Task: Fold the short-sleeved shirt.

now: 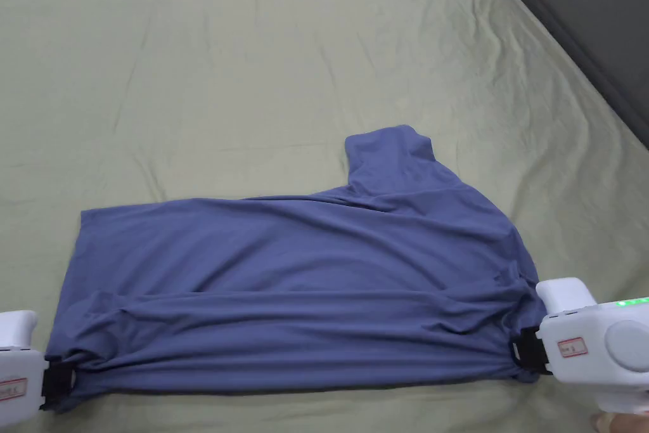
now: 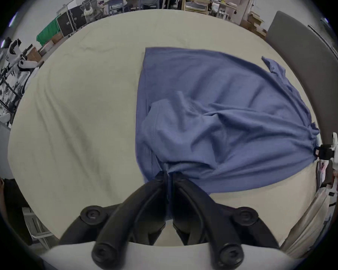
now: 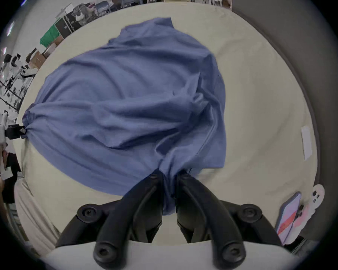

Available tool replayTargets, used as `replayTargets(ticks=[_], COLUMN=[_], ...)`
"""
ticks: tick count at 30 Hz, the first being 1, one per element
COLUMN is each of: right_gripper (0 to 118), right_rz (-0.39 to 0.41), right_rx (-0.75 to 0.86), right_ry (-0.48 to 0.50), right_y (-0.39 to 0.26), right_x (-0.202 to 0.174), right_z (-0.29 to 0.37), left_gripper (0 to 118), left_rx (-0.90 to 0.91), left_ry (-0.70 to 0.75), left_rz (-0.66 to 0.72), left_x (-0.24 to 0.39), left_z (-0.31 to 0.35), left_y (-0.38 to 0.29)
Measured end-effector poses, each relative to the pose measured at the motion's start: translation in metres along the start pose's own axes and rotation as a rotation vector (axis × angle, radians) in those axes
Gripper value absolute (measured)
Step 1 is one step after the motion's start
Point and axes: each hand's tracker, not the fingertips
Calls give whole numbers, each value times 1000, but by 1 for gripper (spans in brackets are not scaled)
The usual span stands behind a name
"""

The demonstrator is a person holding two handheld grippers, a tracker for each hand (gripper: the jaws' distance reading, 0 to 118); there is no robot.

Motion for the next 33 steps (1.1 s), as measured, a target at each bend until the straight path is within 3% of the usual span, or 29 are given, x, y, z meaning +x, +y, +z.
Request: replayTargets(ticks=[7,9,10,11,12,13,14,15,17,19,20,21,22,23,25,27,31,33], right_gripper=[18,38,71,113,118,118,118,118,118,118,114,100,62,3,3,3,3,3], right_rz=[-32,-32,16,43,34,21,3,-20,-58,-99,-94,-85,-31,9,29,66,80,73], right_rx=[-31,-40,-18,32,143,309,344,394,431,417,416,421,407,402,404,383,366,362], right_ry=[19,9,10,9,3,-8,10,36,76,95,80,37,-2,6,37,85,65,75], right_y=[9,16,21,21,25,31,37,38,47,50,48,45,42,40,31,27,30,32], right_x=[5,0,-3,-9,-11,-14,-15,-34,-41,-37,-42,-50,-60,-61,-75,-79,-82,-77], right_z=[-4,11,25,41,64,91,104,129,142,120,115,110,106,93,83,73,65,65], left_gripper=[2,2,2,9,36,86,118,118,118,118,115,100,62,0,0,0,1,19], left_rx=[-4,-1,55,127,192,264,315,447,392,291,283,290,270,263,231,204,254,265], left_ry=[64,73,52,5,-28,-63,-98,-159,-194,-183,-181,-118,-70,-49,-24,-105,-91,-74], left_rz=[-43,-27,-8,1,23,54,89,95,171,135,121,71,47,25,52,50,58,57], left_x=[12,14,16,18,19,21,22,23,24,30,32,39,43,46,49,45,27,23], left_z=[-17,-6,8,24,41,56,65,79,83,77,75,71,67,64,55,47,16,-6], left_y=[5,6,8,8,8,9,9,3,2,-1,-3,10,8,6,9,21,80,116])
